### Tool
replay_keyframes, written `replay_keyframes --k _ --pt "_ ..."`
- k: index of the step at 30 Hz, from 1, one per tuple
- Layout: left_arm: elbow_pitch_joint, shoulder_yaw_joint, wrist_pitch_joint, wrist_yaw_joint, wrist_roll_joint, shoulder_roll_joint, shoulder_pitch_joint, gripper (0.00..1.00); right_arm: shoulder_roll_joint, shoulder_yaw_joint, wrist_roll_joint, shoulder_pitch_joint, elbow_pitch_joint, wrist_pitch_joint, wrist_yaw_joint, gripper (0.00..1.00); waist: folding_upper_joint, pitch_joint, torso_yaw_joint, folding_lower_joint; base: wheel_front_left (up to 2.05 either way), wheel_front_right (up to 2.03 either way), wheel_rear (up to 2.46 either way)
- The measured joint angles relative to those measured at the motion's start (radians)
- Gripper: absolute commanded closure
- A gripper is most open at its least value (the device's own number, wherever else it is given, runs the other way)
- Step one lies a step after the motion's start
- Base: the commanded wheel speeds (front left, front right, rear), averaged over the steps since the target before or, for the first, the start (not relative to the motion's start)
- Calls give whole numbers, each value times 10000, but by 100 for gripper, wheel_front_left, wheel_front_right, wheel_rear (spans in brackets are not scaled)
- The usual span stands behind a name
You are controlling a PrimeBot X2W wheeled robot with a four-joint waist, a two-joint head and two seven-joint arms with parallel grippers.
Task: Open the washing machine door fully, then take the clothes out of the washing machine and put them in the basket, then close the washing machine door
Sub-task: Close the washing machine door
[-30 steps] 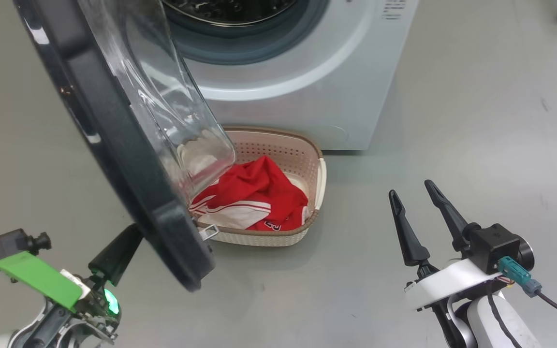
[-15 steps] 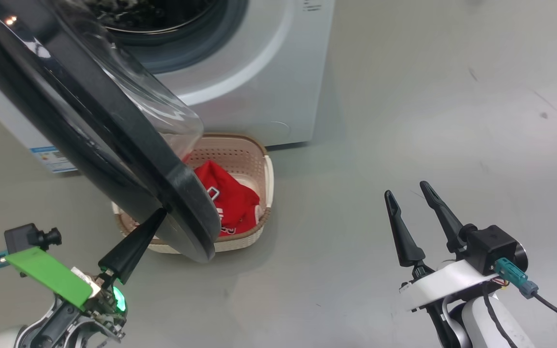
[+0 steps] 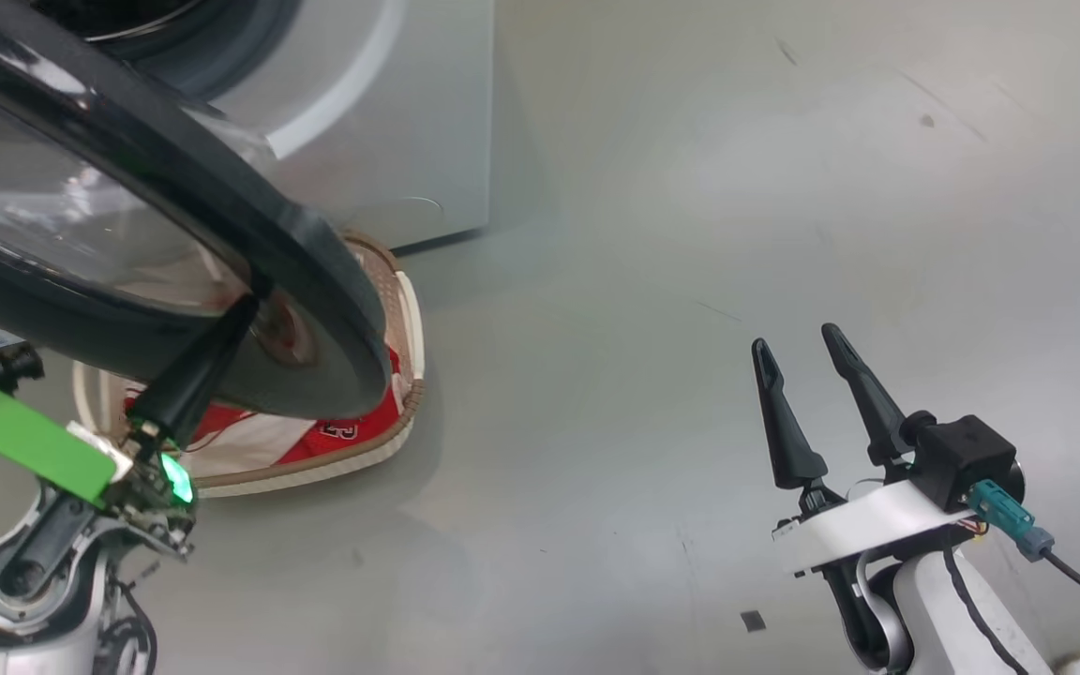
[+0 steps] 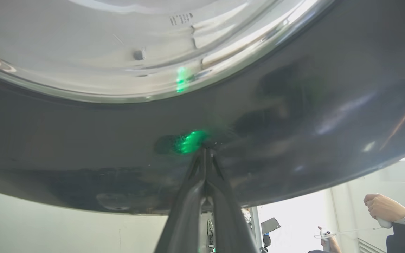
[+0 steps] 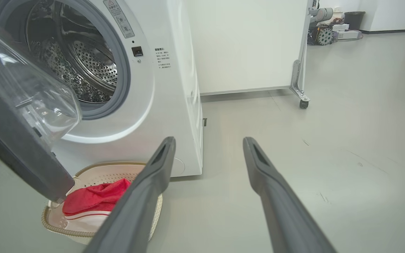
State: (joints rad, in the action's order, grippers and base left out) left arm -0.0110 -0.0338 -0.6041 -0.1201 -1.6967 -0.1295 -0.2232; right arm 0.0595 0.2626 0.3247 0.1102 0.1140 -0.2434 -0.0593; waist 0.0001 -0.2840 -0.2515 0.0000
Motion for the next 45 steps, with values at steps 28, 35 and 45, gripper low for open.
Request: replay_keyframes --k 28,35,45 --pt "1965 -433 512 132 334 -205 -3540 100 -127 -313 199 768 -8 -58 4 0 0 -1373 -1111 0 0 0 0" --pt "2435 -472 523 79 326 -75 -3463 100 -140 -533 199 768 -6 -75 21 0 0 -1259 -932 0 0 0 0" --pt "2619 -790 706 2 27 362 -2199 100 -142 -811 176 752 102 -82 94 0 0 -888 -470 0 0 0 0"
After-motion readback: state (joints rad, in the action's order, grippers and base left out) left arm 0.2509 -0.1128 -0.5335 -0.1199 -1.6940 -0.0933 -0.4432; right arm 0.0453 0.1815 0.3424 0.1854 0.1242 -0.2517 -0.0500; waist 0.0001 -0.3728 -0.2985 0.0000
